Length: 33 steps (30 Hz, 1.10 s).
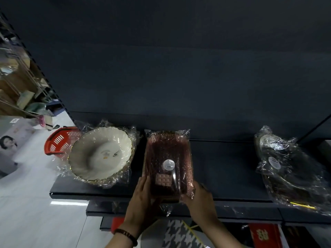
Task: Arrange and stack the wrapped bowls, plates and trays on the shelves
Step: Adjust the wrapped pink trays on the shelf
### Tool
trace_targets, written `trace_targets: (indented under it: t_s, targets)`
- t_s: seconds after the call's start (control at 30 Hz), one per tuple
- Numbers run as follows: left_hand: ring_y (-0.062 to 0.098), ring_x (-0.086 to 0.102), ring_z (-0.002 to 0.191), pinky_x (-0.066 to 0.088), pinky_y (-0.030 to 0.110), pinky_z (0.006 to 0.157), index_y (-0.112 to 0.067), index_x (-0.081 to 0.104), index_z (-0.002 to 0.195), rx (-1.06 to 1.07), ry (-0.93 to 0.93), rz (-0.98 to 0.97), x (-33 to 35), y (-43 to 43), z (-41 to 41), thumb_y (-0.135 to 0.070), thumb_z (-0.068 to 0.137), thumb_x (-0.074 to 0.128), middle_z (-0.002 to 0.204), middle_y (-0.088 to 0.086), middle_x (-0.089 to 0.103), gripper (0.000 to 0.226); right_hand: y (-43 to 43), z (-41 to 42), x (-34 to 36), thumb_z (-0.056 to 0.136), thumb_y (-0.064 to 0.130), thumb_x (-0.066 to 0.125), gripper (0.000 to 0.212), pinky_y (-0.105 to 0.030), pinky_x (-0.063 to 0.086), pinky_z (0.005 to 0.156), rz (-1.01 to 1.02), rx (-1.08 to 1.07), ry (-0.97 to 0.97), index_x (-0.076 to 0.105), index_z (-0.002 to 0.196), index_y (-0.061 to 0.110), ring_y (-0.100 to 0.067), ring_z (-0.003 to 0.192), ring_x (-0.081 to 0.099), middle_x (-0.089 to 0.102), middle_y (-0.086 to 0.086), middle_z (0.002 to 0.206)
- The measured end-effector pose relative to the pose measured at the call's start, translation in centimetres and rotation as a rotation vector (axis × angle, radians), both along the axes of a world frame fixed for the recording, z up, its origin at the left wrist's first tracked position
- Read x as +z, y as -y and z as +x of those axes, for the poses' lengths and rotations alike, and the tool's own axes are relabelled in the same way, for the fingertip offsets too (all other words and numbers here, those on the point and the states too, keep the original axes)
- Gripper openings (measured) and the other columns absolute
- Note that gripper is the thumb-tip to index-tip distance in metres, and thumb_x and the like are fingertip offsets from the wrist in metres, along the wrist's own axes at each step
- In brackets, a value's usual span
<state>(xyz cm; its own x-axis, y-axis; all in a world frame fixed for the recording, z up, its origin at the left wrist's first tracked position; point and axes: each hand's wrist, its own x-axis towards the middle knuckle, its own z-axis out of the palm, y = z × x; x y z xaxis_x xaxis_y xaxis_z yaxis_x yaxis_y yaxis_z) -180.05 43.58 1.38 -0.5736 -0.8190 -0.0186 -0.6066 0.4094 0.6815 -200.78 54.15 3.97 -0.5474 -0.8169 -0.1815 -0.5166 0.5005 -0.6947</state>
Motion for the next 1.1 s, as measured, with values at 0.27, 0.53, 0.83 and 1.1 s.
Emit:
trace_targets:
  t_s: [0.27, 0.53, 0.83, 1.1]
  targets:
    - [0.029, 0.023, 0.162, 0.047, 0.052, 0.119, -0.028, 0.038, 0.159, -0.012, 0.005, -0.008, -0.4, 2.4, 0.5, -0.042, 0.094, 0.062, 0.176, -0.004, 0.021, 0.071, 2.6, 0.7, 0.4, 0.088, 0.026, 0.085, 0.042, -0.005, 0.039, 0.066, 0.035, 0.069, -0.05, 0.068, 0.126, 0.024, 0.003, 0.092, 0.057, 0.059, 0.008, 0.109]
    - [0.026, 0.064, 0.117, 0.059, 0.045, 0.098, -0.027, 0.066, 0.114, 0.031, 0.062, -0.12, 0.3, 2.7, -0.5, -0.03, 0.091, 0.072, 0.129, 0.0, 0.065, 0.023, 2.5, 0.7, 0.9, 0.091, 0.04, 0.08, 0.044, -0.011, 0.042, 0.07, 0.06, 0.1, -0.053, 0.063, 0.13, 0.029, 0.001, 0.095, 0.057, 0.058, 0.011, 0.112]
    - [0.015, 0.065, 0.086, 0.055, 0.033, 0.076, -0.031, 0.062, 0.1, -0.177, 0.014, -0.183, 5.0, 0.0, -7.9, -0.021, 0.089, 0.064, 0.095, -0.005, 0.068, 0.015, -2.5, -6.1, 4.2, 0.101, 0.042, 0.066, 0.026, -0.01, 0.042, 0.065, -0.038, -0.2, -0.06, 0.064, 0.119, 0.023, -0.008, 0.088, 0.068, 0.073, 0.003, 0.106]
    - [0.001, 0.064, 0.095, 0.054, 0.022, 0.086, -0.033, 0.068, 0.108, -0.372, -0.001, -0.127, 7.1, -4.2, -18.5, -0.035, 0.097, 0.066, 0.103, -0.017, 0.068, 0.011, -12.5, -16.8, 5.8, 0.101, 0.026, 0.069, 0.013, -0.035, 0.04, 0.075, -0.24, -0.736, -0.033, 0.067, 0.106, 0.014, -0.027, 0.083, 0.06, 0.064, -0.001, 0.086]
